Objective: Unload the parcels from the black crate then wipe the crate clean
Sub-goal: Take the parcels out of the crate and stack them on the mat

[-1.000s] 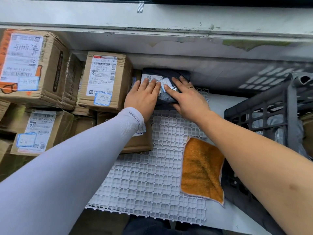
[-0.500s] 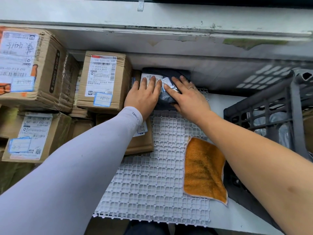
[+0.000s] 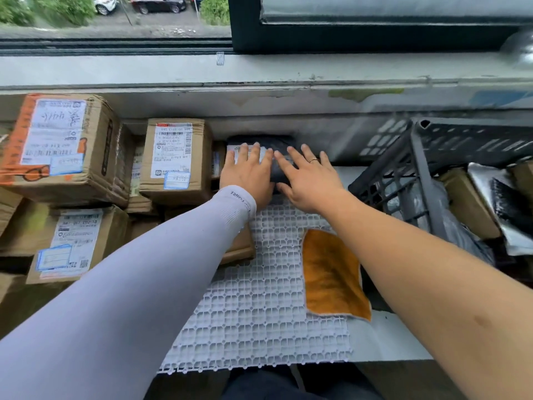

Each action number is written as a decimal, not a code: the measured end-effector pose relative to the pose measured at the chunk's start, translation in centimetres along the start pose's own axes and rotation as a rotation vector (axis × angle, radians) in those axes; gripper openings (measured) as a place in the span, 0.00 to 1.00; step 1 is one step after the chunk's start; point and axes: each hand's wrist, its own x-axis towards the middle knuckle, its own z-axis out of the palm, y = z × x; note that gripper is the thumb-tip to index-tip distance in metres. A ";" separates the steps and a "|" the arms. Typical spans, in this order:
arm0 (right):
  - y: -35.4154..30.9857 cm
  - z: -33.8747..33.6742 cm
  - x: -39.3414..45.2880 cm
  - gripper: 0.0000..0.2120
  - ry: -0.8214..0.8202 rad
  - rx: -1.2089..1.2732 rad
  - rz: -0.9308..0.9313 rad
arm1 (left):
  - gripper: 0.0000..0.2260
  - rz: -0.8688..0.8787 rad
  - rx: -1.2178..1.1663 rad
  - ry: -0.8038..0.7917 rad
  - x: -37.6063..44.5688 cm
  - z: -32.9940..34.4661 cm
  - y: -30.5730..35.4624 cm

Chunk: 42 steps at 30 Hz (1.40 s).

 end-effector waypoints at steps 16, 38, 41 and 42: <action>12.1 -9.3 -13.2 0.33 0.269 0.053 0.082 | 0.33 -0.063 -0.192 0.190 -4.4 -12.3 13.5; 44.3 1.5 -30.0 0.41 0.012 0.066 0.285 | 0.34 0.225 -0.162 0.049 -2.1 -12.5 48.5; 46.3 2.6 -30.0 0.41 -0.008 0.065 0.307 | 0.35 0.252 -0.153 0.025 -0.4 -12.3 50.7; 46.8 2.8 -29.8 0.41 -0.017 0.065 0.310 | 0.35 0.262 -0.152 0.018 0.2 -12.2 51.3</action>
